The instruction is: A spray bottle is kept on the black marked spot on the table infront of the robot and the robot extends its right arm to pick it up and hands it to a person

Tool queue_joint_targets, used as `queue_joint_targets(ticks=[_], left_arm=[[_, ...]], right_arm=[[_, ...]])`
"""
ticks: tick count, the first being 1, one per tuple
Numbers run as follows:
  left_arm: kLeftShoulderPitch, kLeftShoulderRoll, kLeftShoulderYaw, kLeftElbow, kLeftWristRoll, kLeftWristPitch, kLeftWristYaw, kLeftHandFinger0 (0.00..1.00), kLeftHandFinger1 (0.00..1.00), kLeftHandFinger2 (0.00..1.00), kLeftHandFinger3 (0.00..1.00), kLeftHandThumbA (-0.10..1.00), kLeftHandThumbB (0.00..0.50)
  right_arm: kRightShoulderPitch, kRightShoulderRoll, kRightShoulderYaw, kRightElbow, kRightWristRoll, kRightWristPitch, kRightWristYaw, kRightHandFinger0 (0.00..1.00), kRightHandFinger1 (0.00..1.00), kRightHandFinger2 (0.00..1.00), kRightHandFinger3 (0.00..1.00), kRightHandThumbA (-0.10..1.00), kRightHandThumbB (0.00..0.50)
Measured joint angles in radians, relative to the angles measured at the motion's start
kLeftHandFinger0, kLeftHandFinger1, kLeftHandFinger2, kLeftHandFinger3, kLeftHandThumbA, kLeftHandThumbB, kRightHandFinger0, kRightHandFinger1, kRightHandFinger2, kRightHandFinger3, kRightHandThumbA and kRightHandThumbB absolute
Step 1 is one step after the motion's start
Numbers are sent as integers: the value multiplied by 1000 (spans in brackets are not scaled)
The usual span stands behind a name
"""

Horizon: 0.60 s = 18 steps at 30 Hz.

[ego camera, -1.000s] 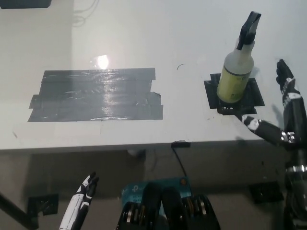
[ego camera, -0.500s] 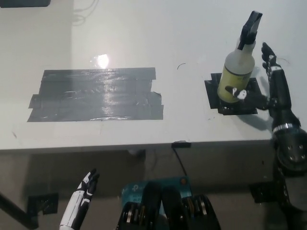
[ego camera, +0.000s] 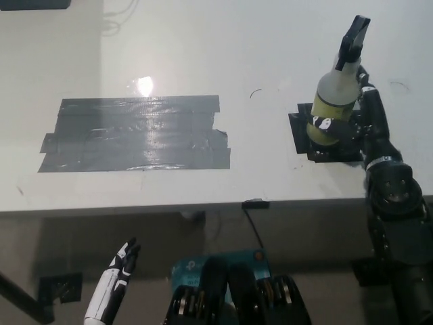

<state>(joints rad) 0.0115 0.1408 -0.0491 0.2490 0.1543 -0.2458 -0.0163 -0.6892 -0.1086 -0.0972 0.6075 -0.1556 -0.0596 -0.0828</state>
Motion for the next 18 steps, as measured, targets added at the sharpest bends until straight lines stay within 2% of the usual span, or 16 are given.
queue_joint_targets(ticks=[12,13,14,15,16,17,18], left_arm=[[-3,0,2,-2,0,2,0,1000,1000,1000,1000,1000,500],[-3,0,2,-3,0,3,0,1000,1000,1000,1000,1000,500],[-3,0,2,-4,0,3,0,1000,1000,1000,1000,1000,500],[-3,0,2,-4,0,4,0,1000,1000,1000,1000,1000,500],[-3,0,2,-4,0,4,0,1000,1000,1000,1000,1000,497],[-4,0,2,-4,0,4,0,1000,1000,1000,1000,1000,499],[-5,0,2,-4,0,4,0,1000,1000,1000,1000,1000,500]], right_arm=[[-68,-1,-16,172,49,-10,-9,1000,1000,1000,1000,1000,341],[-70,0,-19,173,53,-12,-9,1000,1000,1000,1000,925,341],[-72,1,-23,174,62,-22,-9,706,723,957,1000,795,336],[-74,3,-30,174,70,-33,-10,434,441,647,915,647,298],[-76,5,-35,174,76,-43,-11,107,191,365,518,372,274],[-79,8,-45,173,84,-49,-13,21,121,282,321,118,277],[-81,12,-49,173,87,-51,-17,1,201,404,334,-74,262]])
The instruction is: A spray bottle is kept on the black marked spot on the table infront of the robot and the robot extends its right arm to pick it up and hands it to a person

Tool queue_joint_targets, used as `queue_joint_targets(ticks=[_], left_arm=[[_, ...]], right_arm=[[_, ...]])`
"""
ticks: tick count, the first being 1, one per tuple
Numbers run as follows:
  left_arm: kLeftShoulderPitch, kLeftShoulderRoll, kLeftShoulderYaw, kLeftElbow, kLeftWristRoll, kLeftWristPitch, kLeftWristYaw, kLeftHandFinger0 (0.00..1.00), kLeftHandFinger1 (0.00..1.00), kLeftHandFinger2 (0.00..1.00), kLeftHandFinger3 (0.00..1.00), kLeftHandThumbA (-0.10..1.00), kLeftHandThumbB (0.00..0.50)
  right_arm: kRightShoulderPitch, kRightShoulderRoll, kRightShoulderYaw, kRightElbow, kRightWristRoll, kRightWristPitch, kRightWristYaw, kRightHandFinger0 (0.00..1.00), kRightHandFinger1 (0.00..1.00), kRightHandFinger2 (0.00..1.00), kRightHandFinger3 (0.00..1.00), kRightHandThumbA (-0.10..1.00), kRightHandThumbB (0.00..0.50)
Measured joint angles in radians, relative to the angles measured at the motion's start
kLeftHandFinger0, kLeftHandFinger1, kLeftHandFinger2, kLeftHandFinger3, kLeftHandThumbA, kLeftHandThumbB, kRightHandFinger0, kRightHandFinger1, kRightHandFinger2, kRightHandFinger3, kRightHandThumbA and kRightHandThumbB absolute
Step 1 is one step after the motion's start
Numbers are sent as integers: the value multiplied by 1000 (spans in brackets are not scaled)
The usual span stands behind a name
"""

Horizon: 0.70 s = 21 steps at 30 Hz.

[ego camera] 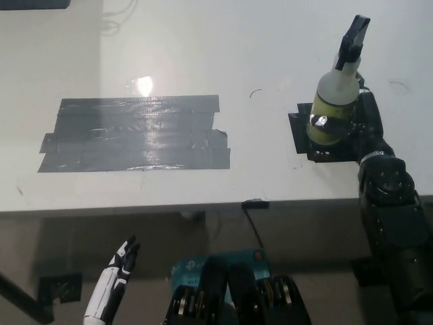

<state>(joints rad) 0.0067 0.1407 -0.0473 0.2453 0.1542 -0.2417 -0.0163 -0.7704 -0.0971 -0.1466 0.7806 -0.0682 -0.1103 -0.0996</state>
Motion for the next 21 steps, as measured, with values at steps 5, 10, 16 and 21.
queue_joint_targets(ticks=[5,10,16,21], left_arm=[[-7,0,0,0,0,0,0,1000,1000,1000,1000,1000,499],[-11,-1,0,-7,0,2,0,1000,1000,1000,1000,1000,500],[-27,0,1,-13,0,5,0,1000,1000,1000,1000,1000,500],[-29,0,1,-12,0,4,0,1000,1000,1000,1000,1000,500]], right_arm=[[-5,18,10,-2,-18,-1,-60,4,347,638,550,-100,221],[-5,26,34,-9,-32,-1,-88,62,415,683,563,-100,228],[-5,29,67,-21,-47,0,-106,72,434,714,655,-93,219],[-4,37,78,-74,-50,7,-106,82,414,703,714,-46,218]])
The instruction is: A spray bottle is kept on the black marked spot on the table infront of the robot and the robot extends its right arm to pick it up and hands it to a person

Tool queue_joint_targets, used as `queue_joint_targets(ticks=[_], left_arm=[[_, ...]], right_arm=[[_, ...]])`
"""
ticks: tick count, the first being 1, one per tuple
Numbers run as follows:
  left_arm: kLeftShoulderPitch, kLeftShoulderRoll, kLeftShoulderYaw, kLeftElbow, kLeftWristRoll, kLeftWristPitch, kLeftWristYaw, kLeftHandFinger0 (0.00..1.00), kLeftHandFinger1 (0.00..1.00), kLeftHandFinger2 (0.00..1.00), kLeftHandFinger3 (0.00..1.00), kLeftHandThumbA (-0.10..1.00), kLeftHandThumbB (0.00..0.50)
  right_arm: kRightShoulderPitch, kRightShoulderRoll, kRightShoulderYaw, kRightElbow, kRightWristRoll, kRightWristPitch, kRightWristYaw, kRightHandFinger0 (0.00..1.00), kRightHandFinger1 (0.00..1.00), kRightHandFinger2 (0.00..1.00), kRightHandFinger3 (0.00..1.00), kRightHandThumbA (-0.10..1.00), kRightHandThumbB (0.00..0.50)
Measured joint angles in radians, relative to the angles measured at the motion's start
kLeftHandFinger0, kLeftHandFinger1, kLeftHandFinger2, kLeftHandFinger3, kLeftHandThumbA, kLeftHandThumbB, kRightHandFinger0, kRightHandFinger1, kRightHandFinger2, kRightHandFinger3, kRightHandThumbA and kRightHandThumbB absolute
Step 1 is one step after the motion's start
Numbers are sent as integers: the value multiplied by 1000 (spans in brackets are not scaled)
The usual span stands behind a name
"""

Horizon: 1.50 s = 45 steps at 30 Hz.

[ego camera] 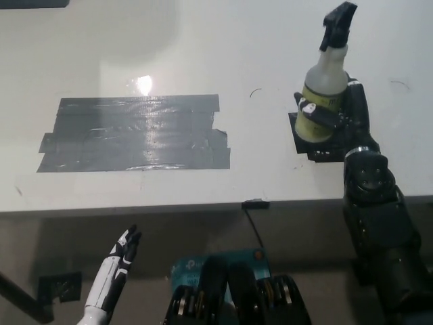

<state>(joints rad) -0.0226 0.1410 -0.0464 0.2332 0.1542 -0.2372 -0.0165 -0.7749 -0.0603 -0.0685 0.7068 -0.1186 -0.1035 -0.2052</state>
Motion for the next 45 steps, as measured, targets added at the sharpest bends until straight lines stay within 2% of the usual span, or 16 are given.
queue_joint_targets(ticks=[4,9,13,14,15,20,24,25,29,39,40,41,42,43,44,45], left_arm=[[0,0,1,2,-1,0,0,1000,1000,1000,1000,1000,500],[0,0,1,2,-1,0,-1,1000,1000,1000,1000,1000,500],[0,0,1,1,-1,0,-1,1000,1000,1000,1000,1000,500],[0,0,1,1,-1,0,-1,1000,1000,1000,1000,1000,500],[0,0,1,1,-1,0,-1,1000,1000,1000,1000,1000,500],[-1,0,2,0,-1,0,-1,1000,1000,1000,1000,1000,496],[-5,1,2,0,-1,0,-1,1000,1000,1000,1000,1000,500],[-6,1,2,0,-1,0,-1,1000,1000,1000,1000,1000,500],[-12,2,2,0,-1,0,-2,1000,1000,1000,1000,1000,500],[-26,4,2,0,-1,0,-3,1000,1000,1000,1000,1000,500],[-26,5,2,0,-1,0,-3,1000,1000,1000,1000,1000,500],[-26,5,2,0,-2,0,-3,1000,1000,1000,1000,1000,500],[-26,6,2,0,-2,0,-3,1000,1000,1000,1000,1000,500],[-26,6,2,0,-2,0,-3,1000,1000,1000,1000,1000,500],[-27,6,2,0,-2,0,-3,1000,1000,1000,1000,1000,500],[-27,7,2,0,-2,0,-3,1000,1000,1000,1000,1000,500]], right_arm=[[0,18,30,-115,-2,31,11,93,481,777,773,-97,201],[-3,44,103,-203,-17,65,36,84,498,806,806,-100,188],[-15,66,163,-213,-36,103,60,72,493,812,811,-100,186],[-23,77,171,-211,-41,117,66,106,529,852,846,-100,210],[-31,85,175,-202,-43,128,69,75,496,816,820,-100,186],[-71,112,186,-131,-47,155,80,26,466,829,859,-100,147],[-94,122,197,-19,-52,157,86,11,496,888,917,-100,124],[-99,123,197,16,-52,157,87,6,498,879,899,-100,122],[-116,124,189,113,-43,160,96,0,540,891,906,-100,133],[-187,123,121,125,-2,162,100,0,498,870,899,-100,148],[-194,124,118,115,1,160,99,132,629,1000,1000,109,256],[-201,123,114,107,2,158,97,157,624,992,1000,201,248],[-205,124,110,93,4,157,95,635,1000,1000,1000,505,447],[-206,124,109,84,5,155,95,635,1000,1000,1000,505,447],[-206,124,108,73,8,151,96,860,1000,1000,1000,574,481],[-205,124,108,54,17,146,105,1000,1000,1000,1000,662,495]])
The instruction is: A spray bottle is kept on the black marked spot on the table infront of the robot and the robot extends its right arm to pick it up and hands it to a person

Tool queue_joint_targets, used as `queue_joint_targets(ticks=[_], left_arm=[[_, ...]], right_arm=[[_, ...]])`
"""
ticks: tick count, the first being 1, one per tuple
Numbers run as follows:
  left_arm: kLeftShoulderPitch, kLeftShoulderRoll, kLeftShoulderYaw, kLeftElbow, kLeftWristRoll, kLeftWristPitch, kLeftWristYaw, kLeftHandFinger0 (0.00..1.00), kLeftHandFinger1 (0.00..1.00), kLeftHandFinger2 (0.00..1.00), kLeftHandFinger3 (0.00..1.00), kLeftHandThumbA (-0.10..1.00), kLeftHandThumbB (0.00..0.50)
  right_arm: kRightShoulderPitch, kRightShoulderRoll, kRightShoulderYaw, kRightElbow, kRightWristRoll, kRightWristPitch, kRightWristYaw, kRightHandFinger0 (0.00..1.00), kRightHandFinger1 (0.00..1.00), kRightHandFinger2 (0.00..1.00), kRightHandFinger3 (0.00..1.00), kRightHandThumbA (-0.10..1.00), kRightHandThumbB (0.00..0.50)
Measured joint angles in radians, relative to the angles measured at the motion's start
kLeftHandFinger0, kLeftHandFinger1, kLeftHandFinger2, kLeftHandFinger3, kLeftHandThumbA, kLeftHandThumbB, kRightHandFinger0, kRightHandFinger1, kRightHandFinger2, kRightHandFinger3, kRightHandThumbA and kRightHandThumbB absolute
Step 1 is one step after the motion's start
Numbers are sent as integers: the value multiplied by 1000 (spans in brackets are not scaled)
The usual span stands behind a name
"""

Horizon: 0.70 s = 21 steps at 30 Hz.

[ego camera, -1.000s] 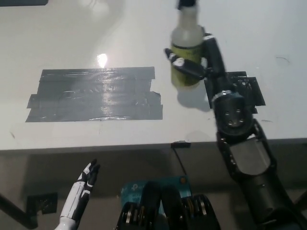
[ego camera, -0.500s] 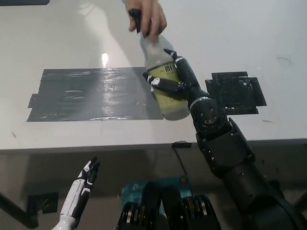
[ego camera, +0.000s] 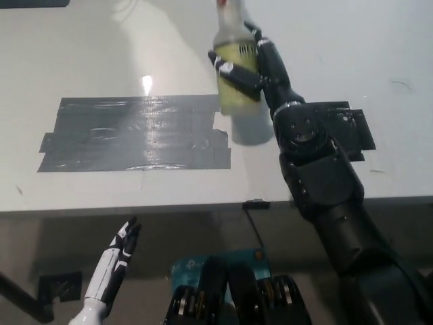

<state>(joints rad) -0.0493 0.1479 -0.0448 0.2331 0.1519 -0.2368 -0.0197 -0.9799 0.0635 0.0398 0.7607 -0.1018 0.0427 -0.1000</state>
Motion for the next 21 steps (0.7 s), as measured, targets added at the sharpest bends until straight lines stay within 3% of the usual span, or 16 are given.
queue_joint_targets(ticks=[6,11,15,18,21], left_arm=[[-2,1,-1,0,0,1,0,1000,1000,1000,1000,1000,500],[-2,1,-1,1,-1,2,0,1000,1000,1000,1000,1000,496],[-2,0,-1,4,0,3,0,1000,1000,1000,1000,1000,497],[-2,0,-1,5,0,6,0,1000,1000,1000,1000,1000,492],[-2,0,-1,9,0,9,0,1000,1000,1000,1000,1000,493]], right_arm=[[66,-14,35,-96,28,-7,98,1000,1000,1000,1000,882,500],[140,-54,52,-292,28,12,139,1000,1000,1000,1000,825,500],[201,-88,49,-433,32,29,153,1000,1000,1000,1000,893,495],[255,-115,47,-531,33,41,160,1000,1000,1000,1000,841,485],[335,-147,43,-645,37,54,165,1000,1000,1000,1000,860,491]])
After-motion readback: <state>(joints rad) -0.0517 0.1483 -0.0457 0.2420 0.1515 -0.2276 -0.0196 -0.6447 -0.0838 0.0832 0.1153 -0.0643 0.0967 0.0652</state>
